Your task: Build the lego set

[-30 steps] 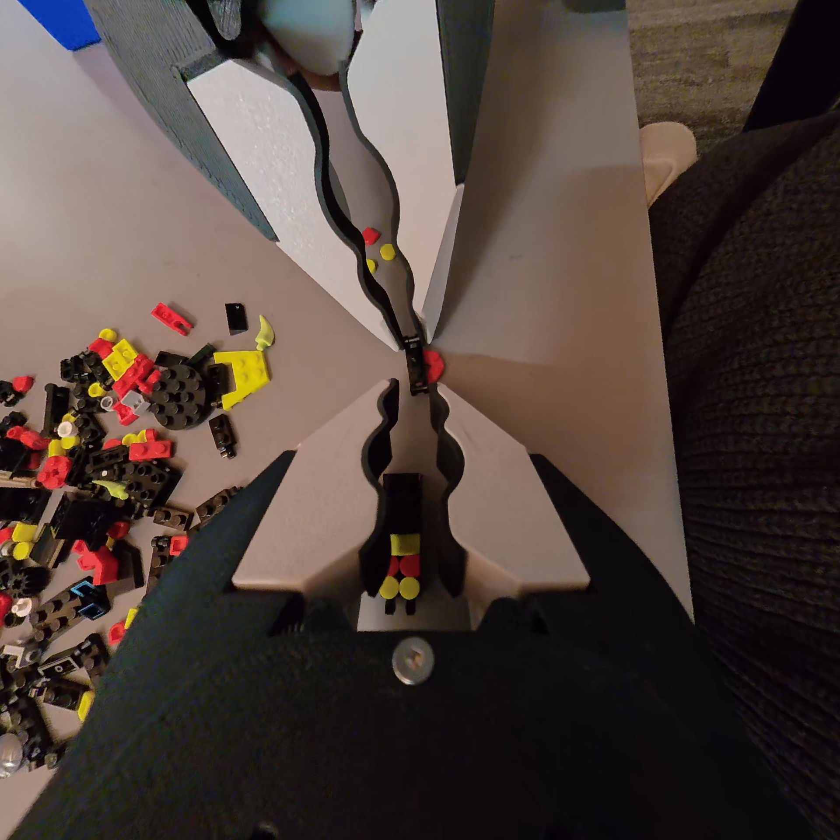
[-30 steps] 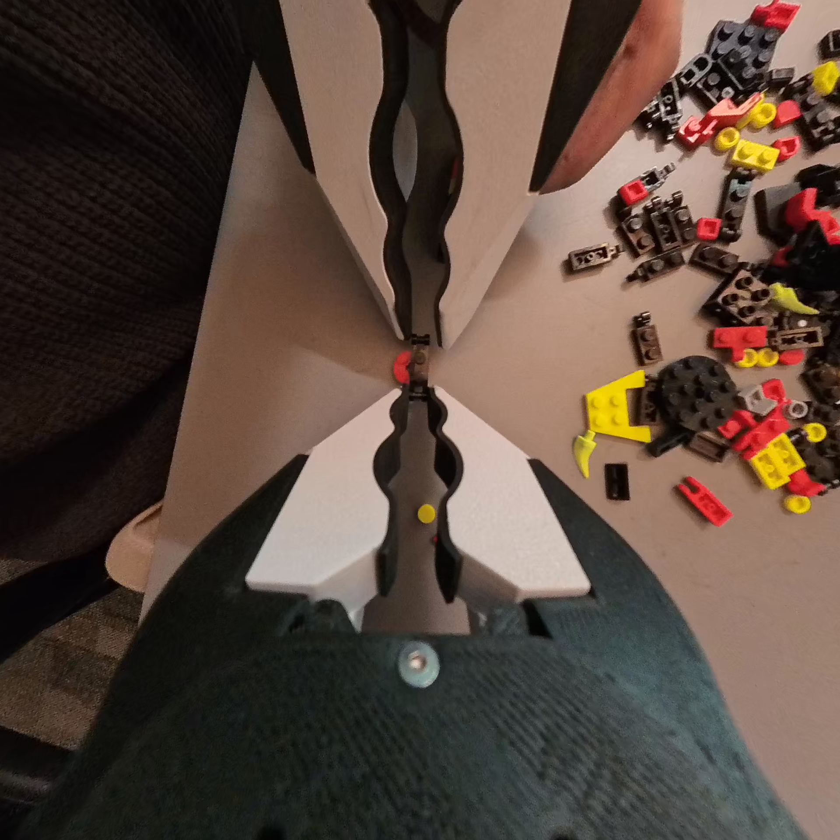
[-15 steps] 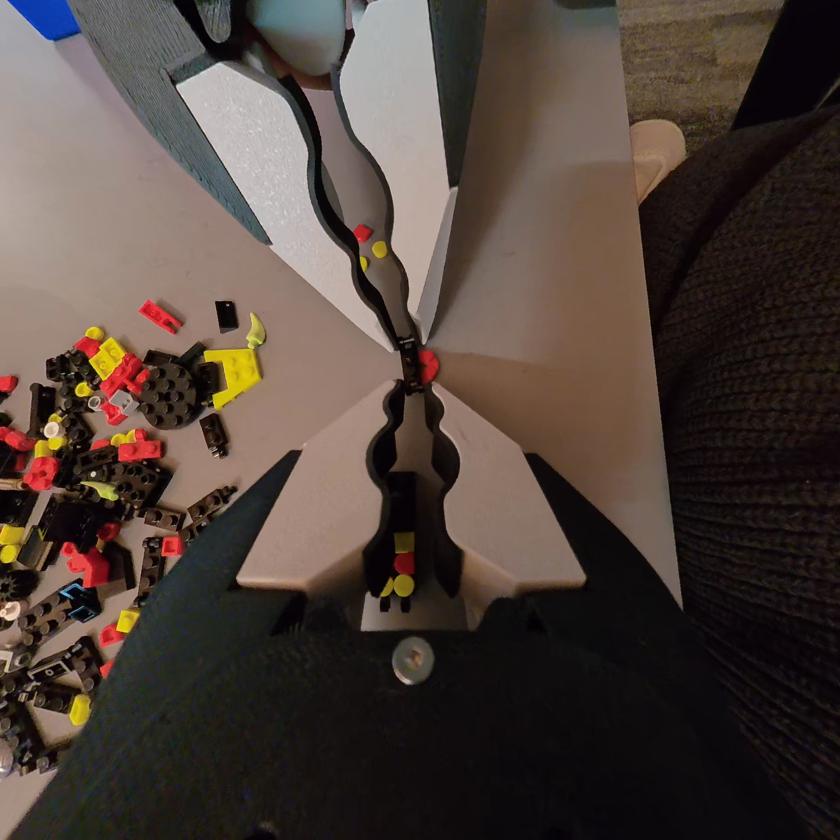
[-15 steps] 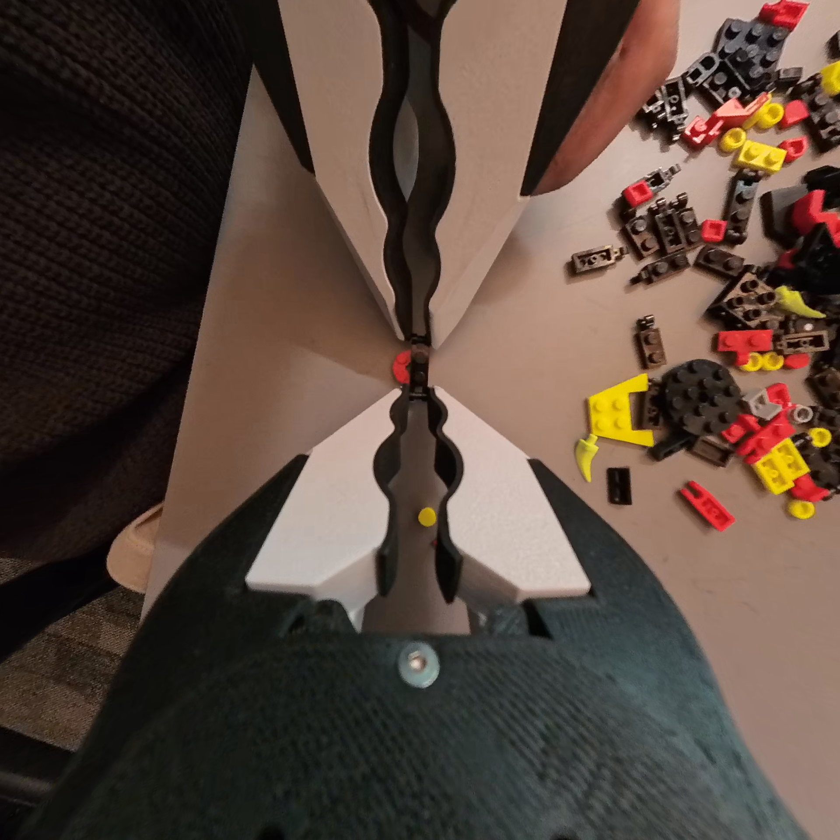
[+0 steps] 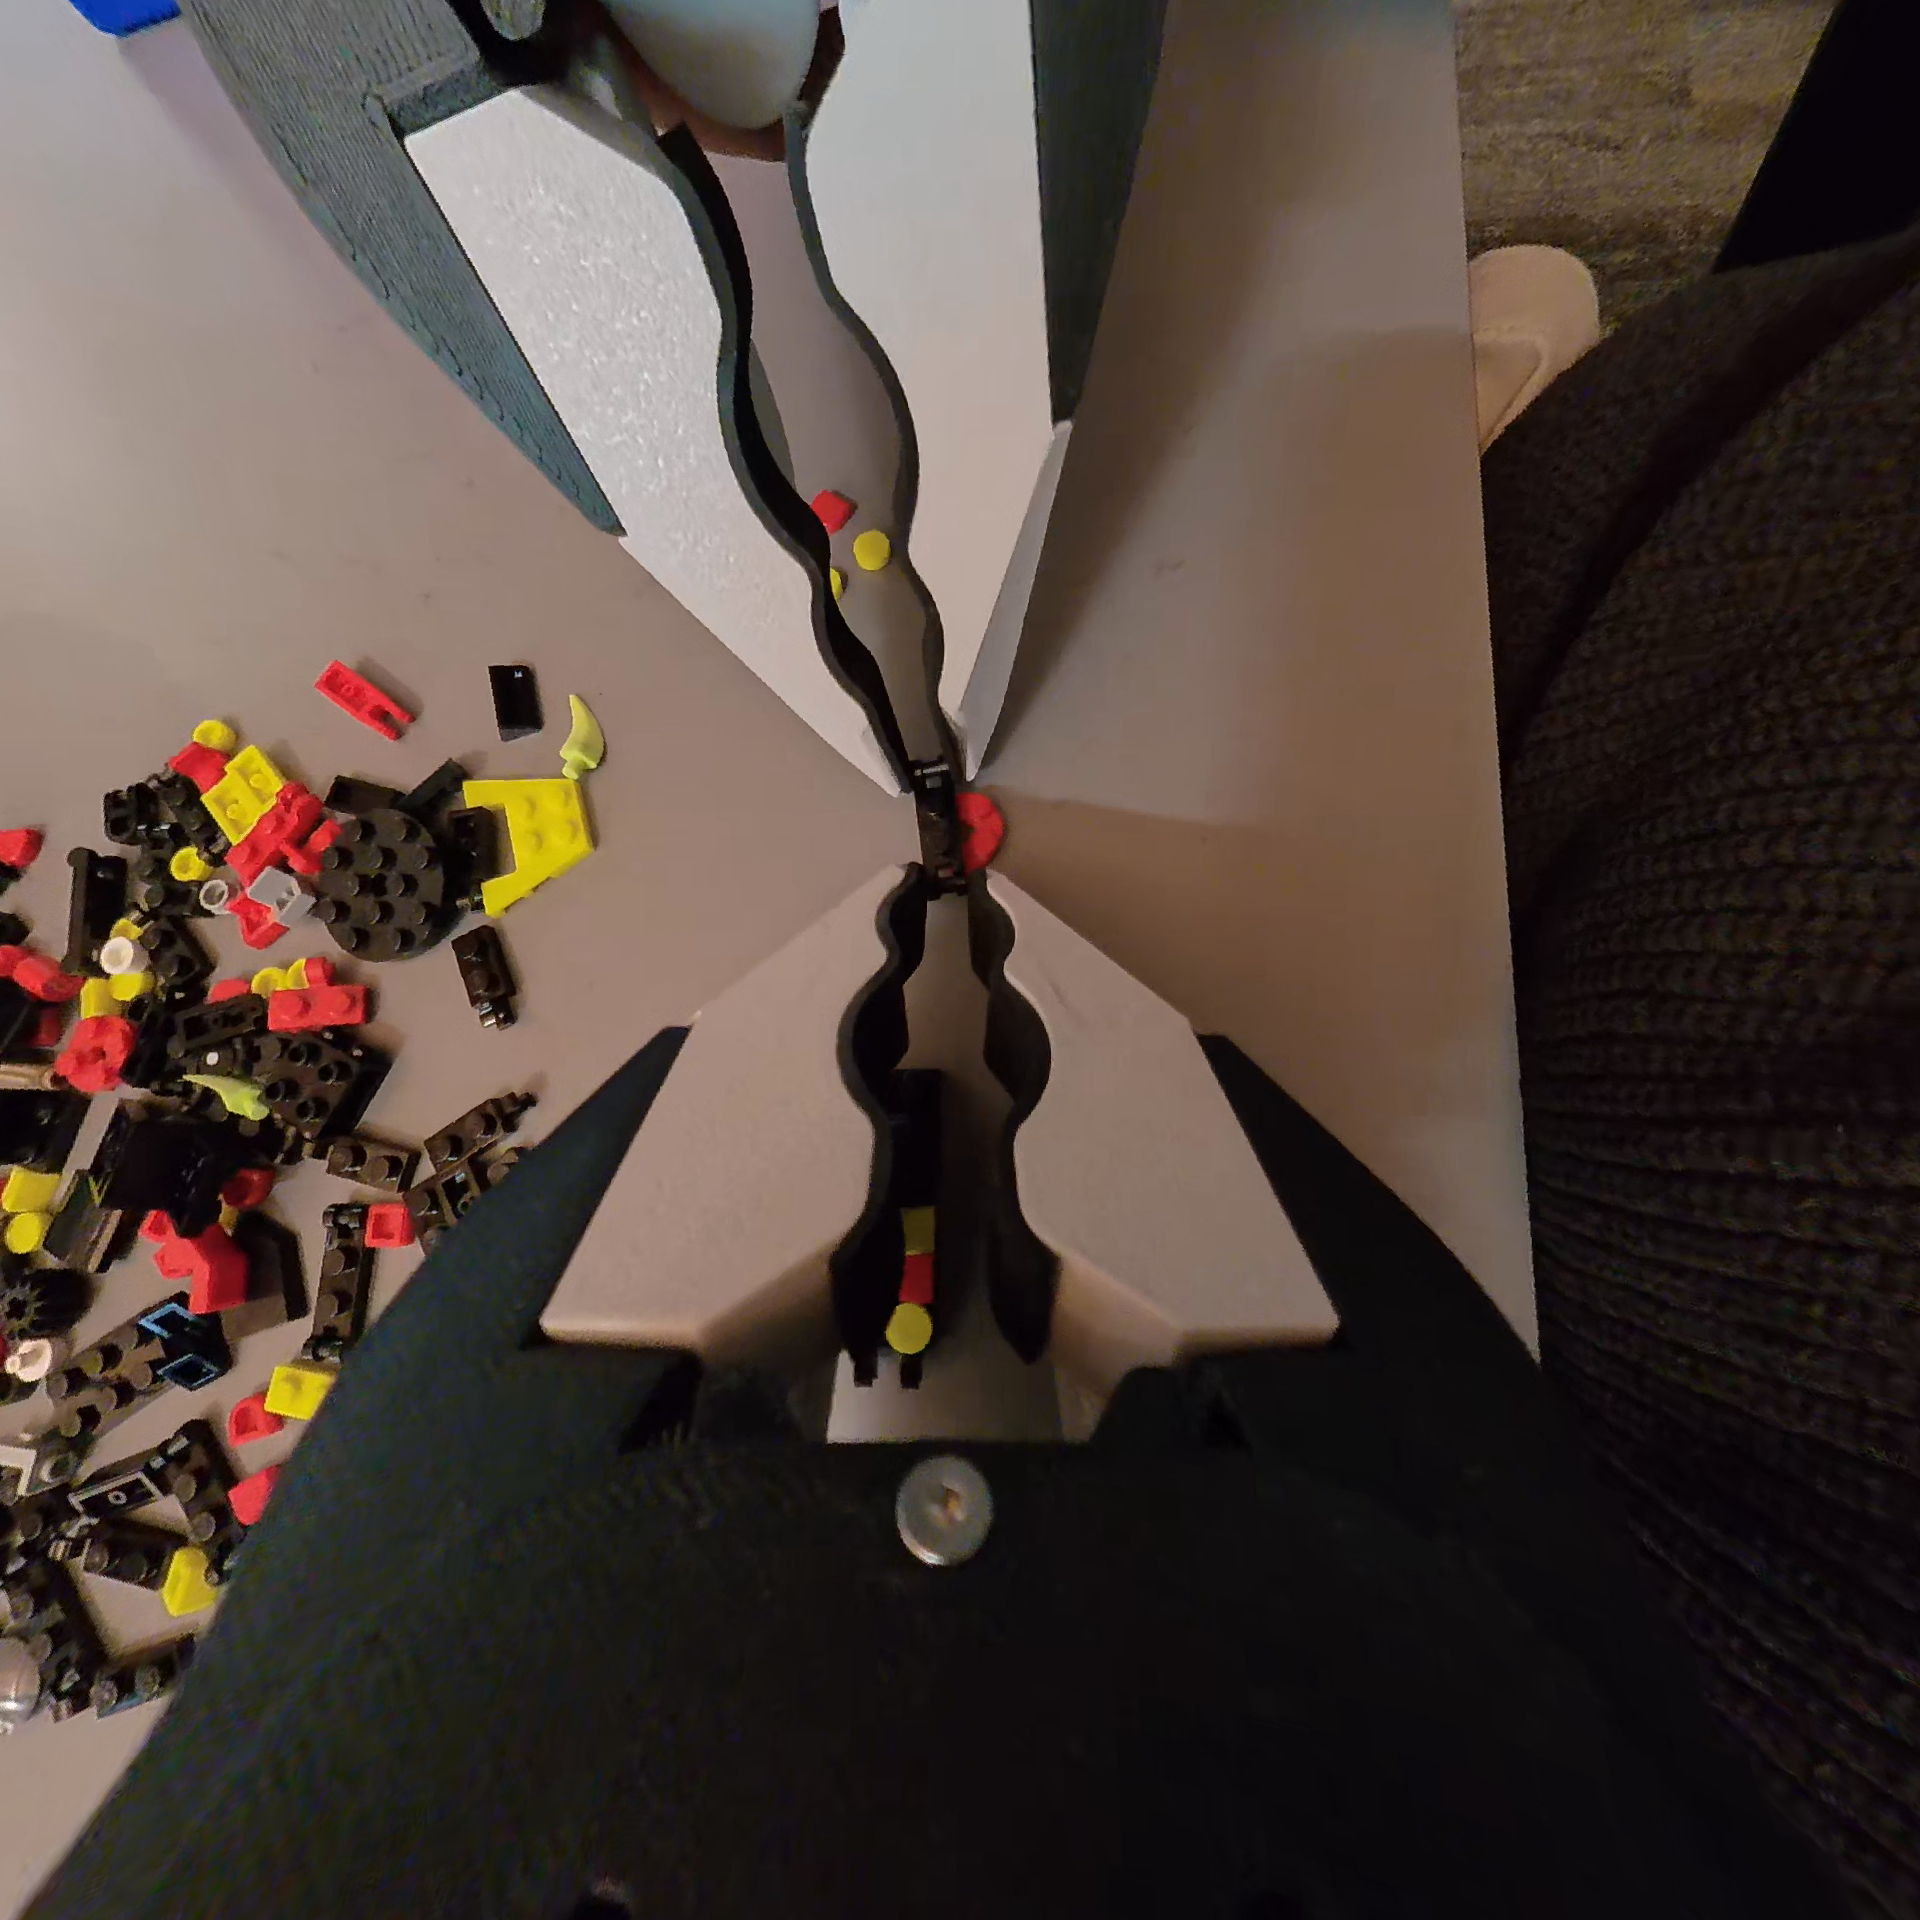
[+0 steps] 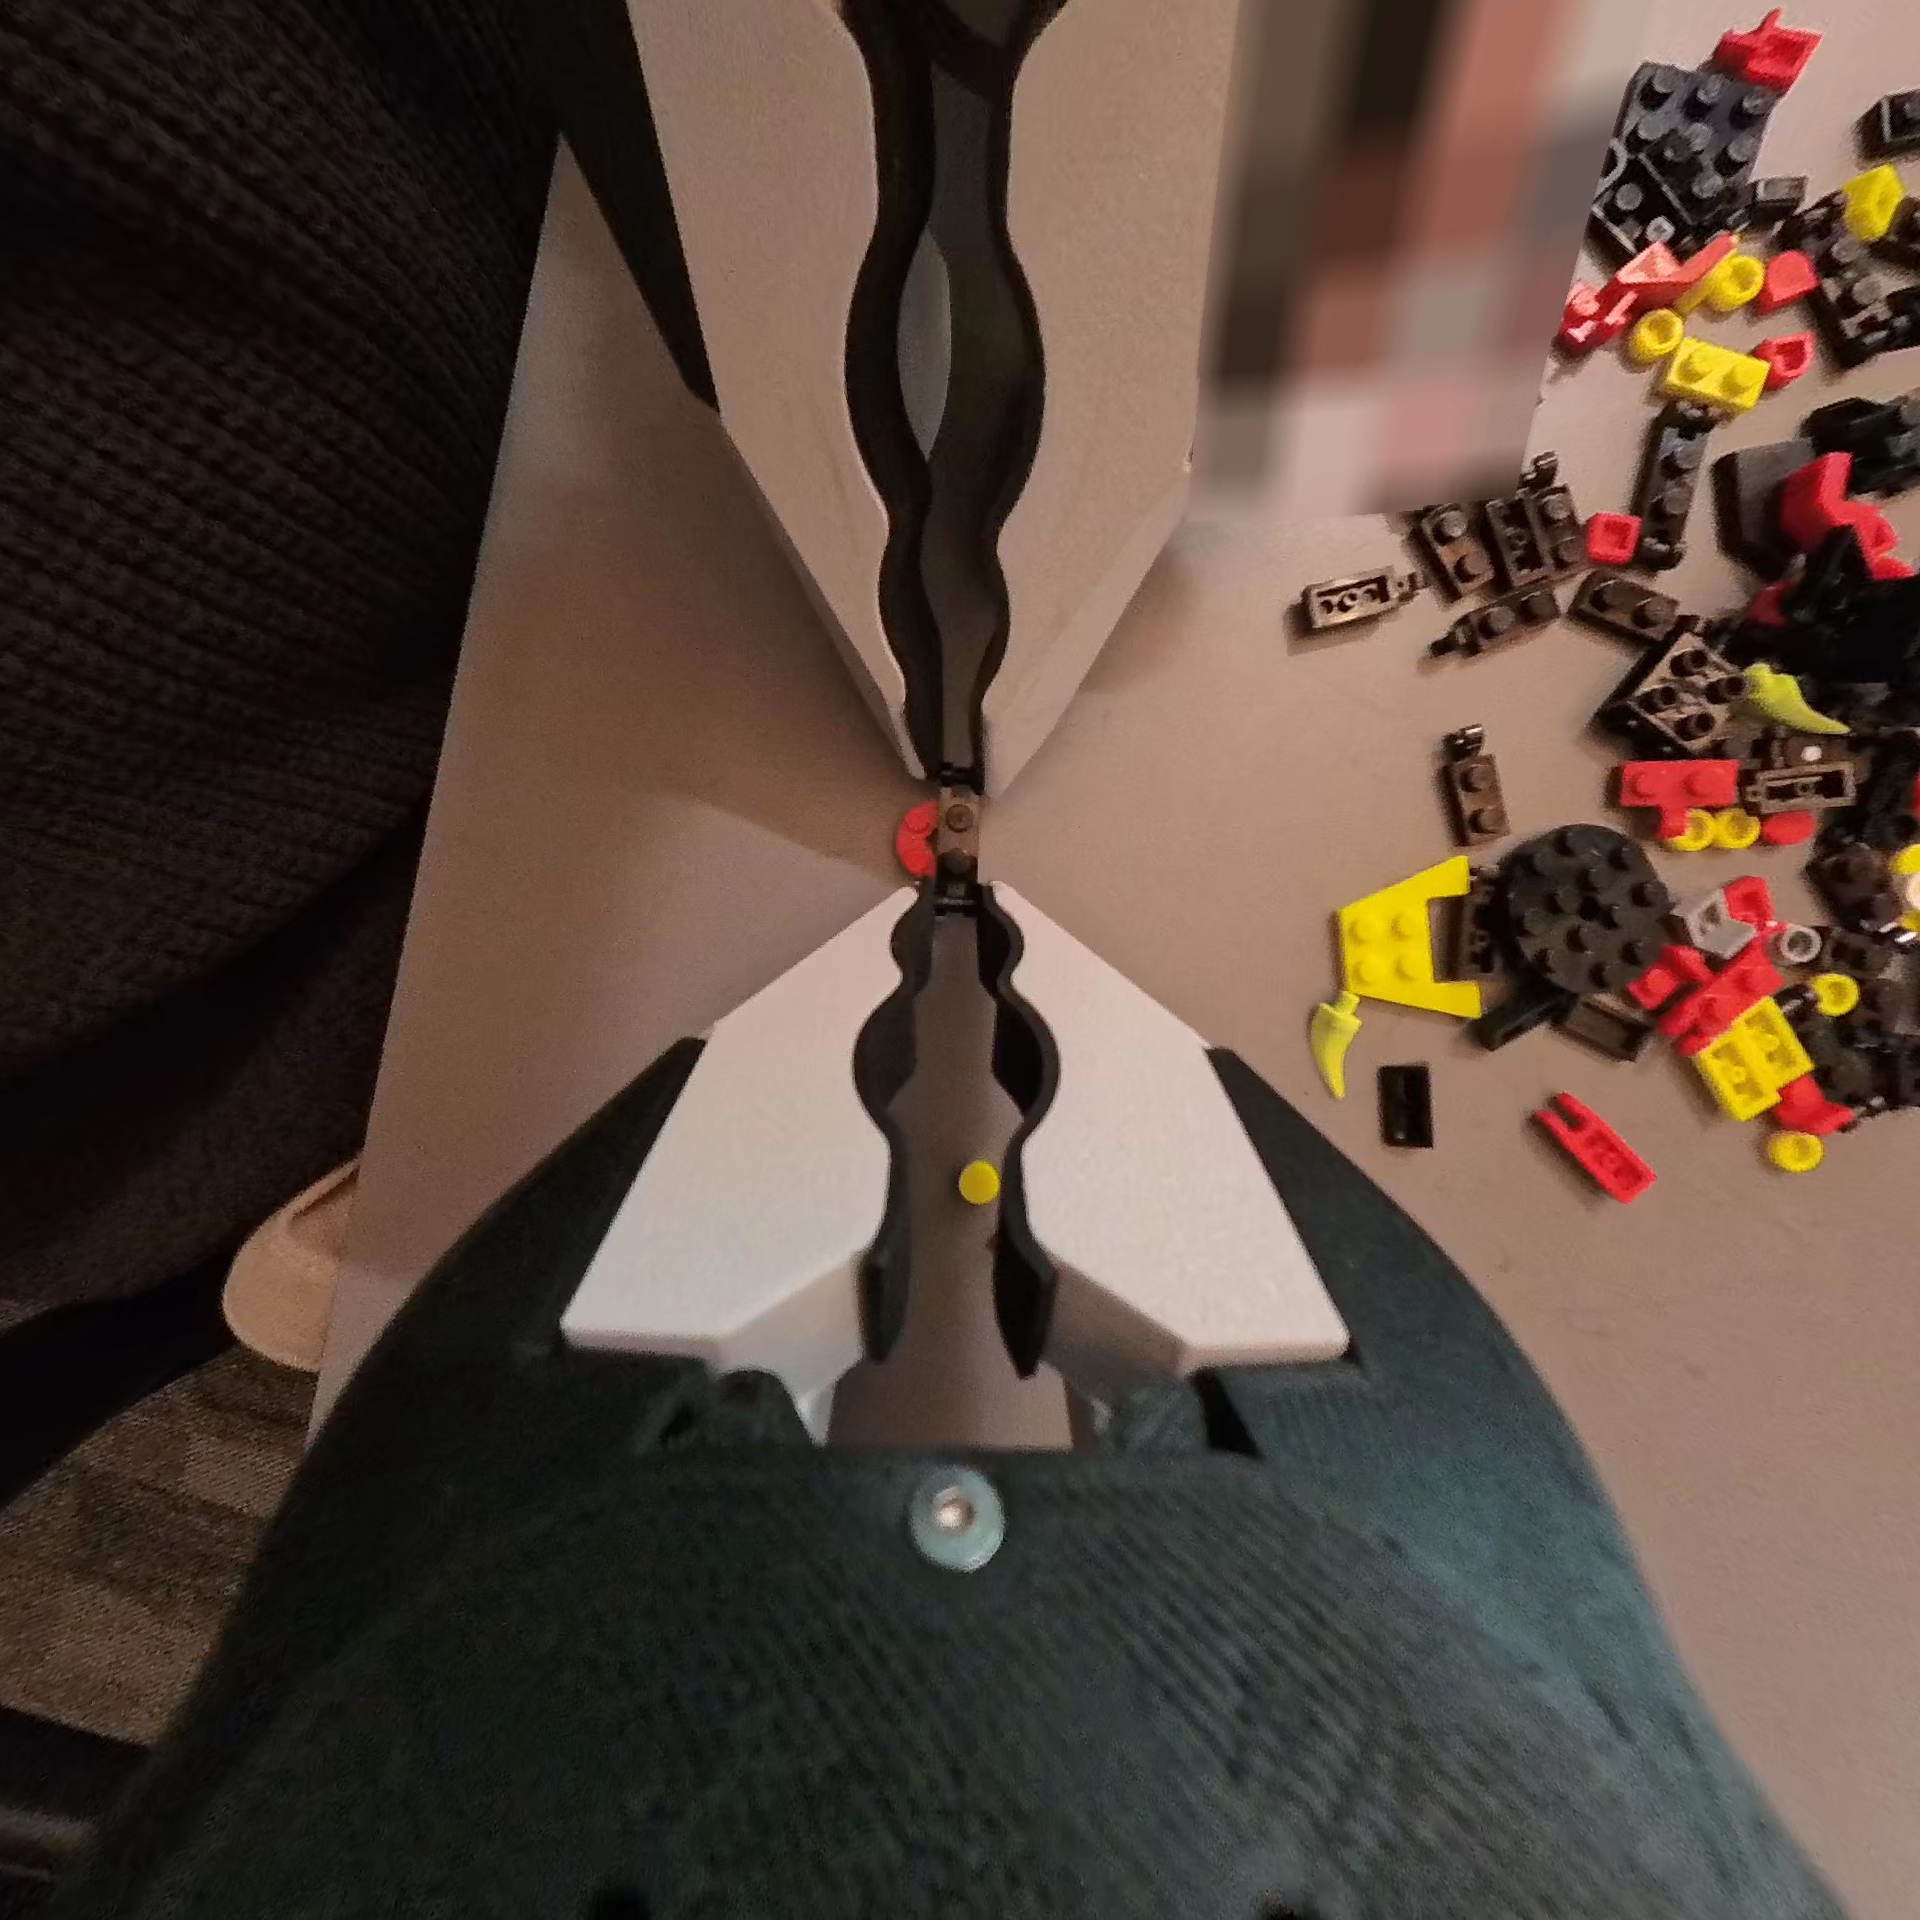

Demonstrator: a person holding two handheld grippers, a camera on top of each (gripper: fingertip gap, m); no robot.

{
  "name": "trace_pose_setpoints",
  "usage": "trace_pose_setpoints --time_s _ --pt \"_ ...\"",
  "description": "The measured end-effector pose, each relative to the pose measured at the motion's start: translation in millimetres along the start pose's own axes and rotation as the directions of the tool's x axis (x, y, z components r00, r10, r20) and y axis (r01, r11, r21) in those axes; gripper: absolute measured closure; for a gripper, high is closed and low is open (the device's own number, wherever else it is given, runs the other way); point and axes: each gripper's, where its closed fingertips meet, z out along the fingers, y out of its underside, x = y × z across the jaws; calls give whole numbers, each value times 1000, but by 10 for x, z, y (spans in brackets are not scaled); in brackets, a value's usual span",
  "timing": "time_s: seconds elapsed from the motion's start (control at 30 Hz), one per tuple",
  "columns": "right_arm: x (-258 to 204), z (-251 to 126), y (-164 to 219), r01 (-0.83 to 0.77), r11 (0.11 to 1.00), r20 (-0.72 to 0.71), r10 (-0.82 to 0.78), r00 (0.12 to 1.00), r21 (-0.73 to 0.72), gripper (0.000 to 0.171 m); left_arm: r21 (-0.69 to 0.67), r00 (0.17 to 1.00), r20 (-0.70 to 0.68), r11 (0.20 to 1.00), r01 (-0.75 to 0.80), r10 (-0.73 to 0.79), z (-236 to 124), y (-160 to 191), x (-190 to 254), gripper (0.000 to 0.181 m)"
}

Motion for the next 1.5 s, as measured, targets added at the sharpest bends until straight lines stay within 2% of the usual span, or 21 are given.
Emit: trace_pose_setpoints --time_s 0.77,1.03,1.27,1.5 --pt "-6 26 9 -37 999 -6 37 999 -39 164 -43 999 1 998 53 -53 16 31 7 174" --pt "-6 38 8 -61 998 -9 61 998 7 164 -41 999 15 998 42 -41 13 23 0 174" --pt "107 -83 -65 -15 994 -123 28 992 105 153 -26 998 35 998 52 -51 -15 73 -69 175" --pt "248 -317 -231 73 982 -329 -13 944 173 146 70 975 -23 972 223 -222 -211 22 -160 175"
